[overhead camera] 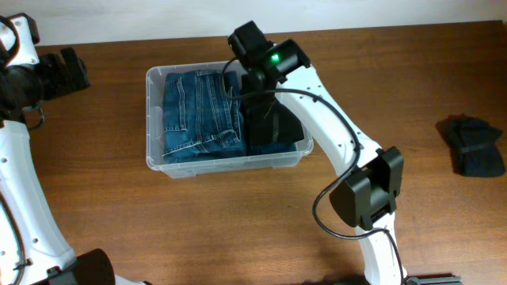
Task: Pack container
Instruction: 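Carry the black garment over the box and lower it beside the jeans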
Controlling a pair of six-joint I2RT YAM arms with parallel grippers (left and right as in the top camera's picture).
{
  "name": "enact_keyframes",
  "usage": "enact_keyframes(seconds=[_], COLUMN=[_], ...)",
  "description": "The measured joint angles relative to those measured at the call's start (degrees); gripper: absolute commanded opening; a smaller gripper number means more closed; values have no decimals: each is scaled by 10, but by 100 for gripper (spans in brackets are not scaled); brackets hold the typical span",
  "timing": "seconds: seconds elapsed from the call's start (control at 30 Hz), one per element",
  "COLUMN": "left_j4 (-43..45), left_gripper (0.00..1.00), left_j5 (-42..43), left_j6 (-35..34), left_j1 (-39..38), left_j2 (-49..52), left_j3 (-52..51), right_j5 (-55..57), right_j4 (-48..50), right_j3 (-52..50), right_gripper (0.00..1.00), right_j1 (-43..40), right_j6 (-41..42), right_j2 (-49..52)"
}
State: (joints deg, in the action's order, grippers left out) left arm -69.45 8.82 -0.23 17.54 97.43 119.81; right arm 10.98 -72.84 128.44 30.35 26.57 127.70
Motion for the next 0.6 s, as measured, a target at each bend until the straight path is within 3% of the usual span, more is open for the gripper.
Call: enact_keyframes(seconds=[0.33, 0.6], left_j4=[0, 0], left_gripper=[99, 100], left_j5=[0, 0], left_j6=[0, 0], left_j1=[0, 0], left_j2=[0, 0], left_j3=[0, 0], right_j5=[11, 5], right_j4=[171, 165], right_j3=[-196, -196], right_gripper=[15, 16], right_j1=[0, -4], right_j6=[0, 0], right_j2=[-26, -33])
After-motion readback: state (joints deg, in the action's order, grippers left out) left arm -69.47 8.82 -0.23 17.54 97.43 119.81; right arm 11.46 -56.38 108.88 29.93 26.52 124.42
